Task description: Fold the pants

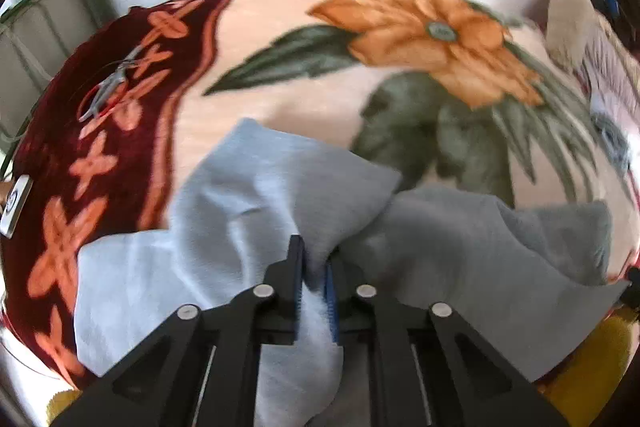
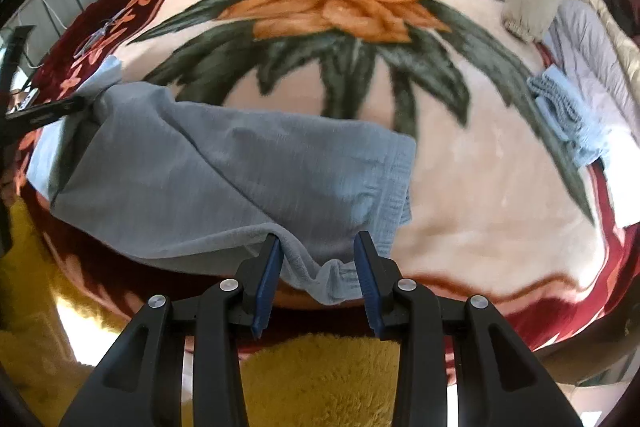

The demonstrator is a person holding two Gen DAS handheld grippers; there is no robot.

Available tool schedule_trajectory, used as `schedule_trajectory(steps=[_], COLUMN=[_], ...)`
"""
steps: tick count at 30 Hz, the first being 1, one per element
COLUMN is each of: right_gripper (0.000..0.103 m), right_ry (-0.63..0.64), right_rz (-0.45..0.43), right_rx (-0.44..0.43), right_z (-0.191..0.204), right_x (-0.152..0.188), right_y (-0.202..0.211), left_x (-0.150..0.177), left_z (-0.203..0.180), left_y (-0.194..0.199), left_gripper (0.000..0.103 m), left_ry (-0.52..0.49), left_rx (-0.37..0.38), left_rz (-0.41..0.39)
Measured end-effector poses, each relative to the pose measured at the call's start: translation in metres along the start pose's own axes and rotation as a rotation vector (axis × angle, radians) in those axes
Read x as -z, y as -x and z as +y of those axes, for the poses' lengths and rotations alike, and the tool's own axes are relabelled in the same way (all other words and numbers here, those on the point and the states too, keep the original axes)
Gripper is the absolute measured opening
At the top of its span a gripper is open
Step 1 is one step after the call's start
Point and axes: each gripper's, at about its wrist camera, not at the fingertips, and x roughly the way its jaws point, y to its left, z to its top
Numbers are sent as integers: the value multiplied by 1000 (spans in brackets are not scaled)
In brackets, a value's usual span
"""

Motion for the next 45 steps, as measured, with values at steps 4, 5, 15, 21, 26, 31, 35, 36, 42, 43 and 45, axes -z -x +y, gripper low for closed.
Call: schedule_trajectory(steps=[4, 5, 15, 21, 26, 31, 35, 36, 42, 43, 45], right_gripper=[37, 37, 37, 37, 37, 37, 37, 38, 45, 46, 49], right_ry=[-33, -36, 35, 102, 139, 137, 94, 84, -1, -8, -8], right_rz=[-25, -23, 25, 80, 129, 133, 128, 128, 124, 120, 115], right_rx=[-41, -53, -90, -116, -121, -107, -138, -140, -161, -160, -154], right_z=[6, 9, 60, 95, 115, 126, 125, 125, 122, 123, 125], right_x=[-2, -3, -7, -10, -11, -13, -11, -11, -3, -3, -2], right_y=[-2, -3, -26, -47, -68, -74, -72, -73, -81, -83, -85], left_x=[10, 14, 62, 81, 91, 86, 73, 70, 62, 62, 62], left_z=[29, 37, 130, 164, 182, 196, 209, 211, 218, 218, 219], left_y=[29, 35, 28, 27, 36, 42, 38, 36, 20, 18, 11], left_gripper=[8, 8, 8, 8, 8, 15, 35, 35, 37, 38, 40], left_ry=[75, 86, 251, 347, 376, 394, 396, 391, 416, 419, 421], left_rx=[11, 3, -104, -114, -110, -55, -62, -59, 7, 0, -12], left_rz=[-48, -59, 39, 78, 89, 74, 83, 91, 130, 136, 147])
